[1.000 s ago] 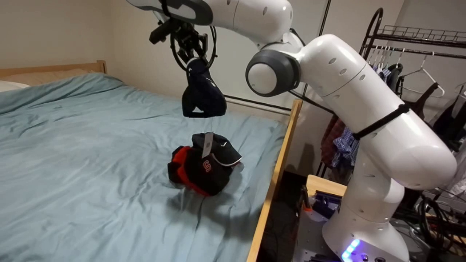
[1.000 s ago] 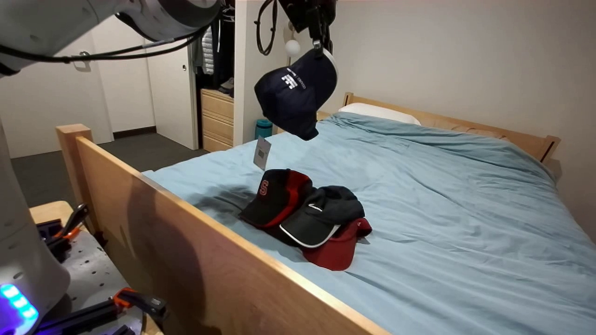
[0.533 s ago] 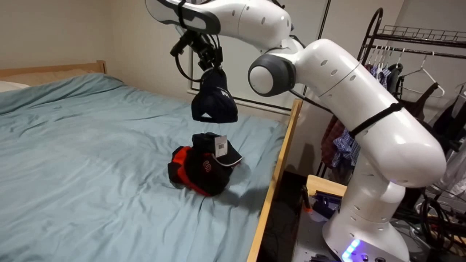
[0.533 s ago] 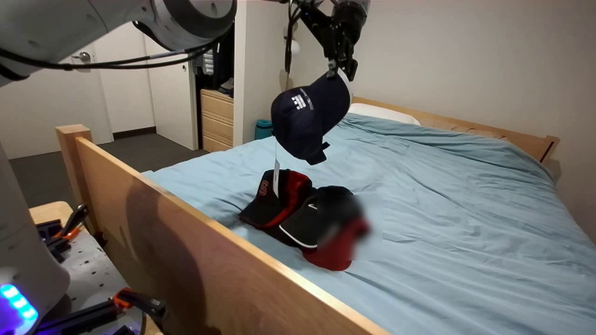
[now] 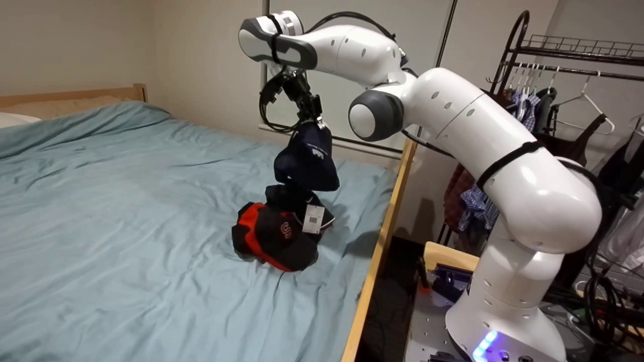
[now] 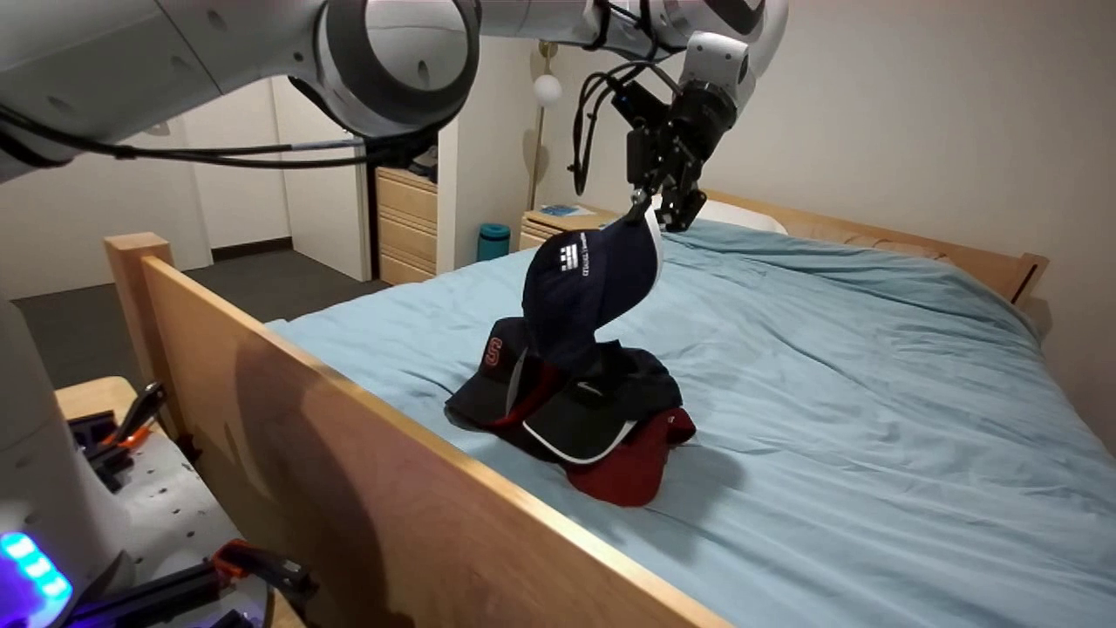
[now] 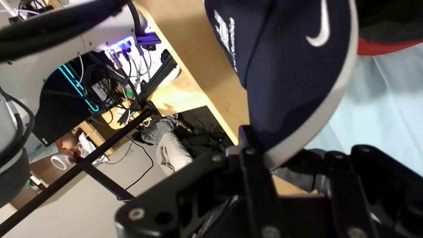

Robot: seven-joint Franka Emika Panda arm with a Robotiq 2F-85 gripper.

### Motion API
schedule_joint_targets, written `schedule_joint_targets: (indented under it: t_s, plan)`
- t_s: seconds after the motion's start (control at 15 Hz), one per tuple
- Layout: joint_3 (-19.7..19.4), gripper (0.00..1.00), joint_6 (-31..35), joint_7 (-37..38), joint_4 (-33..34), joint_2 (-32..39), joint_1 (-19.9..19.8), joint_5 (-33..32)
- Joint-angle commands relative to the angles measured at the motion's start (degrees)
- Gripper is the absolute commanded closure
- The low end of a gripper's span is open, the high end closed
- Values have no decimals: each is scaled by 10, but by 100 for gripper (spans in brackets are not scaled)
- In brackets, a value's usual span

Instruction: Take the blue cap on the left and put it on the pile of caps

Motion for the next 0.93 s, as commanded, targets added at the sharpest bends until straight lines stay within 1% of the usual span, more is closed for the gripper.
schedule_joint_targets:
  t_s: [0.0,0.07,0.13,0.2,0.33,0.4,0.6,0.87]
  plan:
    - [7,93,-5,3,12,7,-4,-4]
    - [8,93,-2,5,6,4,-2,-4]
    - [20,95,-14,51,-13,-4,-6,24]
    - [36,96,-41,63,-14,2,-15,48]
    - [49,96,-32,121,-37,13,-28,101]
    - [61,96,-47,147,10,48,-46,124]
    - [83,96,-33,214,4,70,-84,186]
    - [106,96,-24,274,0,81,-153,250]
